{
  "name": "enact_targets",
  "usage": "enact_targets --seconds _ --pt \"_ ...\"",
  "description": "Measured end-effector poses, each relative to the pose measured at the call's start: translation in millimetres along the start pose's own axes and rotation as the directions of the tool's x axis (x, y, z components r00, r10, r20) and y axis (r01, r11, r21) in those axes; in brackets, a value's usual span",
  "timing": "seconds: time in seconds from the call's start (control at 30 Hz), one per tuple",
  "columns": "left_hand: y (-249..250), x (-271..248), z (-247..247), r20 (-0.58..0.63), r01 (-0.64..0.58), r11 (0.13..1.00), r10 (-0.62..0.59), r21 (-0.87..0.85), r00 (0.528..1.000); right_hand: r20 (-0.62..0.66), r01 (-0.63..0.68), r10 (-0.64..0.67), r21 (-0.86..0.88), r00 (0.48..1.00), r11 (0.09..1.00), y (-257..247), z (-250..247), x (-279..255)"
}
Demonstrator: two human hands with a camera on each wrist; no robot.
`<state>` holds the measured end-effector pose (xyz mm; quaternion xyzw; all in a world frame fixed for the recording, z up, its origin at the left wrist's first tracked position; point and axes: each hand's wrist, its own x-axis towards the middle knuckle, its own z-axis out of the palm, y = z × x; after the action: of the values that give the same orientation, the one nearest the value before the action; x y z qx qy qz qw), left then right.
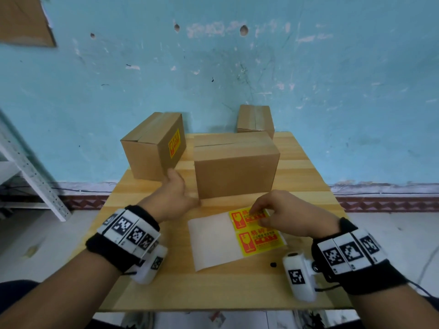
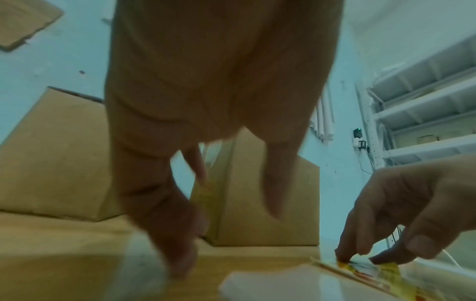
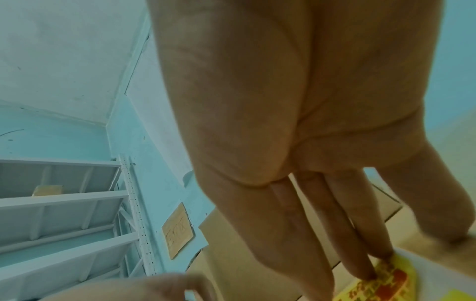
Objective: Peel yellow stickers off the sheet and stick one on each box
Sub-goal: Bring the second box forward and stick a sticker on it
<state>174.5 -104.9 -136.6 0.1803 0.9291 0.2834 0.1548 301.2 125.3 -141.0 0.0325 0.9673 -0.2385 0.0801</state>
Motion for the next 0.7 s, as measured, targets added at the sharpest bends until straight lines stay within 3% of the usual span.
enact_targets --seconds 0.07,0.1,0.23,0.33,0.4,0.5,0.57,0.7 --pt "0 -3 0 0.274 0.014 0.97 -0.082 0.241 0.958 0.012 0.005 -0.005 0.011 1.0 1.0 -1 0 1" --pt "3 -5 0 0.345 -0.004 0.954 -0.105 0.3 0.933 0.013 0.012 -0.013 0.014 1.0 1.0 -2 1 2" --pt "15 -4 1 0.391 -0.11 0.879 -0.092 0.464 0.916 0.005 0.035 -0.035 0.009 0.999 0.999 -5 2 4" --pt "18 -1 -3 0.425 -0.203 0.824 -0.049 0.529 0.904 -0.08 0.01 -0.002 0.096 0.997 0.995 3 2 7" --pt "15 -1 -7 0.395 -0.248 0.858 0.057 0.451 0.917 -0.138 -0.04 0.062 0.154 0.988 0.987 10 0 10" --pt "8 -3 -13 0.364 -0.203 0.979 0.184 0.014 0.913 -0.101 -0.089 0.138 0.385 0.985 0.919 11 -2 12" --pt "4 -5 -16 0.336 -0.181 0.964 0.239 -0.195 0.911 -0.057 -0.105 0.168 0.576 0.984 0.81 11 -3 12" --pt "-2 -7 -19 0.18 -0.115 0.925 0.191 -0.362 0.965 -0.041 -0.076 0.182 0.801 0.982 0.593 14 -7 12"
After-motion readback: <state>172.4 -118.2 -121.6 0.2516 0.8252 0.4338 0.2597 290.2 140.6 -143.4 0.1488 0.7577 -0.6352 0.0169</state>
